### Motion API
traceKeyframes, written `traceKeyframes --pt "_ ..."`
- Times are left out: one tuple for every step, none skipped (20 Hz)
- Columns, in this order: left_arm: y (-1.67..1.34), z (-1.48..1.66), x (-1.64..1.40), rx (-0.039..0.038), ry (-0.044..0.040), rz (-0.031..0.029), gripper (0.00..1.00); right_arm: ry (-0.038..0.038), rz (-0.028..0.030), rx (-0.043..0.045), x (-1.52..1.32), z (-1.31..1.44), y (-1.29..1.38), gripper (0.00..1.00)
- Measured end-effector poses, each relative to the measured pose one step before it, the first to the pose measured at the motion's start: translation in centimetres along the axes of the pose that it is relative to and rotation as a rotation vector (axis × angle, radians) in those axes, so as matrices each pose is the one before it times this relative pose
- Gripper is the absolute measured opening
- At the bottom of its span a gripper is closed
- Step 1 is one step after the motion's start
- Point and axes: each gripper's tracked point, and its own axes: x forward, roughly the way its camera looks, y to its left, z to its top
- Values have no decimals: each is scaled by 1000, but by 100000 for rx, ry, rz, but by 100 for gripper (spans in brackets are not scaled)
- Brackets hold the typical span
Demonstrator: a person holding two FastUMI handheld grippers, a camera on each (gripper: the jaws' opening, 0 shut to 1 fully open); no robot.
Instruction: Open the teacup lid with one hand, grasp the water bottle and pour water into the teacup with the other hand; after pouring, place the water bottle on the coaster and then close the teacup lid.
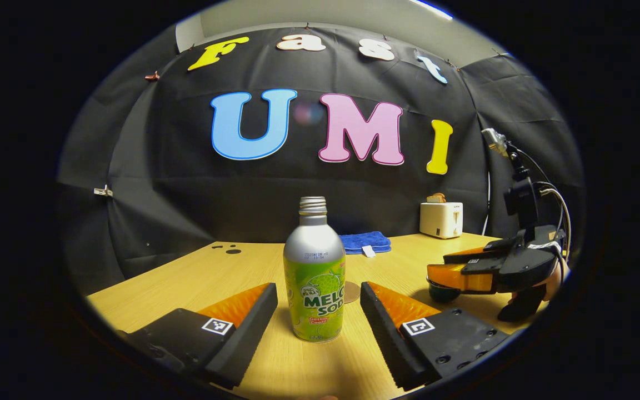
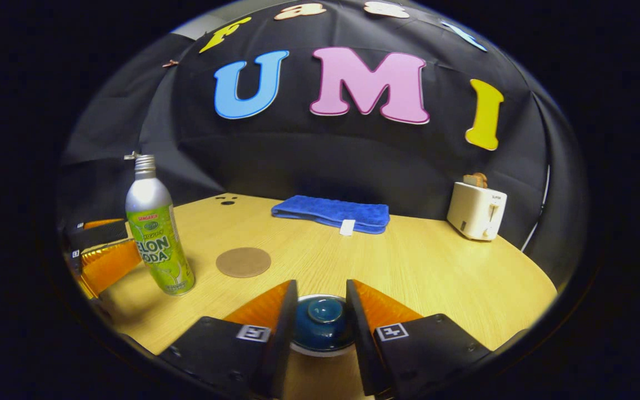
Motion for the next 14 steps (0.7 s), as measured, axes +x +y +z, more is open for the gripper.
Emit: traceKeyframes --pt "-33 47 -21 83 63 2 95 -214 -263 -537 -19 190 -119 49" --pt "-56 -94 76 -30 -17 14 95 -165 -85 -268 -39 32 106 49" --pt "29 56 25 -24 -2 -5 95 -33 -124 -101 144 -166 -66 49" --pt "-15 -61 2 37 34 -19 95 -222 -452 128 -219 153 -172 46" --pt "-6 94 -34 -30 -3 22 95 -843 -4 309 -4 131 -113 42" --pt "11 -90 34 -1 4 15 95 515 -500 363 -119 -77 -156 36" --pt "129 105 -86 -10 81 421 95 -55 432 -99 446 -65 107 33" --pt "17 -88 25 -23 -31 135 95 -233 20 -50 -243 82 -80 32" --pt "-32 52 50 12 55 0 95 -371 243 -56 -355 114 71 34" --pt "19 -98 27 16 -66 -9 95 -396 344 -75 74 21 35 29" --pt "-23 60 41 13 26 -4 95 -873 30 -53 -170 130 25 29" --pt "31 -68 -6 26 -46 -26 95 -1905 -128 43 -178 299 -93 29" --pt "-11 70 -43 -16 14 3 95 -2887 -527 292 -410 467 -75 29" --pt "10 18 -125 15 -27 6 95 -3204 -723 551 -383 446 -202 29"
